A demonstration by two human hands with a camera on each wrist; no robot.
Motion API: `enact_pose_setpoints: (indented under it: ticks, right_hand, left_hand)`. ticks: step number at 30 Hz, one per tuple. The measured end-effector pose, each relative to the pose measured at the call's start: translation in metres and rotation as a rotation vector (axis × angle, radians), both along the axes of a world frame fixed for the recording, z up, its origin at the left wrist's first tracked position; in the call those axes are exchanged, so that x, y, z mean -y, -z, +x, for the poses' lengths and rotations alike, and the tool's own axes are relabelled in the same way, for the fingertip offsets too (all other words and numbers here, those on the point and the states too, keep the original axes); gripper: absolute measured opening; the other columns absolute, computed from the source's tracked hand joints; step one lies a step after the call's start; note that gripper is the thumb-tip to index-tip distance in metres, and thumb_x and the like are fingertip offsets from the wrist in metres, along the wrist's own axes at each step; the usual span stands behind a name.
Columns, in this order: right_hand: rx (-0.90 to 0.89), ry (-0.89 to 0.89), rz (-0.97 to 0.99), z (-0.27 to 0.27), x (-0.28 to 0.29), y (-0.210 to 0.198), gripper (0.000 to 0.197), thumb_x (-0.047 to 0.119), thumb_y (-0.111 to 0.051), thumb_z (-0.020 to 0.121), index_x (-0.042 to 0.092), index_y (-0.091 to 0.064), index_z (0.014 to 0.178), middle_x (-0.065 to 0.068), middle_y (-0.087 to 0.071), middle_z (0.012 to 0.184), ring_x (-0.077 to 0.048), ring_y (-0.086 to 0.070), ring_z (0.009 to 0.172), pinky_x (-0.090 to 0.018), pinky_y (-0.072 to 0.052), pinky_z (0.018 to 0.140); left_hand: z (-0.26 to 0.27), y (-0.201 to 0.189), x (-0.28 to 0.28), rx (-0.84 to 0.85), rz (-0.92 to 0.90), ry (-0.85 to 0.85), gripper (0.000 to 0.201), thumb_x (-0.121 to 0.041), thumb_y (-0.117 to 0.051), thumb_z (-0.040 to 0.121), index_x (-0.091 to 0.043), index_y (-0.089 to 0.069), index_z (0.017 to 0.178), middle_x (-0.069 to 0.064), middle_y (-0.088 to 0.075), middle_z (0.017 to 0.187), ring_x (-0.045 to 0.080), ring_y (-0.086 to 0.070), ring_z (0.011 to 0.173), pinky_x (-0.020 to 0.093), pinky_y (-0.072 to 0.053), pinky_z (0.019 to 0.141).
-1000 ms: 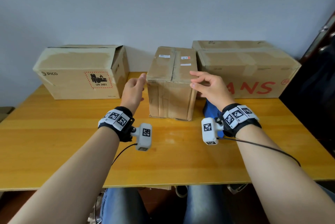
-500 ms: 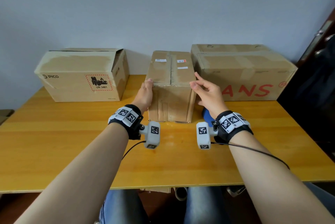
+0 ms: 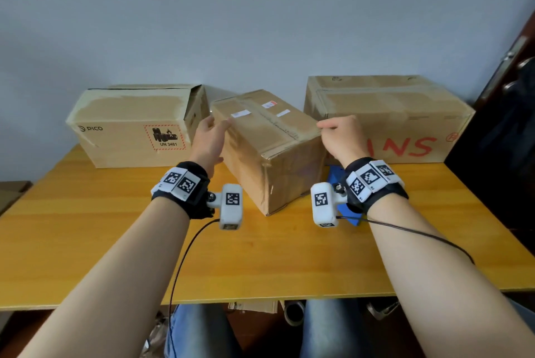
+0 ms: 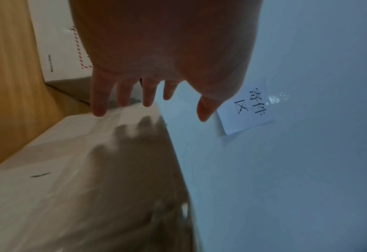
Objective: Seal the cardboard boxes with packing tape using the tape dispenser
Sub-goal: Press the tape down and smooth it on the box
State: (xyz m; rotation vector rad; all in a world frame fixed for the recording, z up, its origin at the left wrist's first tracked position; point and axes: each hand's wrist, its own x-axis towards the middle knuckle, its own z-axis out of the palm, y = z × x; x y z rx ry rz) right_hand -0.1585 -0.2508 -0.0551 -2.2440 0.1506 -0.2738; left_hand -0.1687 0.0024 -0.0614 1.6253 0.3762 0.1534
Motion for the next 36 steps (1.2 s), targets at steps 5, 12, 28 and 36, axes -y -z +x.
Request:
enact_pose_setpoints:
  ticks: [5,12,28,36]
  right_hand:
    - [-0.208,-0.044,0.110,-0.009,-0.009,-0.002,0.053,0.060,-0.069,0.078,0.039,-0.051,0.124,0.002,-0.052,0.124,-0.025,-0.069,0.088,-0.042,-0.063,0.064]
    - [-0.360,-0.114,0.322,0.001,-0.010,-0.007,0.049,0.032,-0.067,0.093,0.033,-0.039,0.134,-0.003,-0.055,0.132,-0.033,-0.074,0.078,-0.052,-0.062,0.069]
    - [-0.319,0.010,0.569,0.006,-0.010,0.006,0.062,0.031,-0.071,0.093,0.038,-0.026,0.136,-0.009,-0.036,0.143,-0.041,-0.070,0.086,-0.047,-0.062,0.059]
    - [-0.249,-0.003,0.653,-0.003,-0.023,0.010,0.061,0.045,-0.072,0.082,0.012,-0.051,0.129,-0.007,-0.043,0.134,-0.029,-0.052,0.114,-0.048,-0.063,0.060]
  left_hand:
    - [0.029,-0.003,-0.005,-0.038,0.012,0.001,0.074,-0.043,-0.065,0.093,-0.028,-0.028,0.155,0.000,-0.036,0.156,0.029,-0.042,0.136,0.057,-0.044,0.104]
    - [0.069,0.002,-0.025,-0.074,0.050,0.017,0.096,-0.042,-0.074,0.077,-0.034,-0.021,0.156,-0.003,-0.035,0.158,0.031,-0.046,0.133,0.061,-0.047,0.099]
    - [0.081,0.005,-0.040,-0.102,0.029,-0.012,0.054,-0.030,-0.059,0.095,-0.030,-0.044,0.147,-0.003,-0.045,0.136,0.031,-0.045,0.121,0.057,-0.057,0.079]
    - [0.046,0.014,-0.032,-0.021,-0.085,-0.227,0.041,-0.024,-0.044,0.101,-0.023,-0.045,0.142,0.005,-0.050,0.129,0.032,-0.049,0.116,0.053,-0.059,0.075]
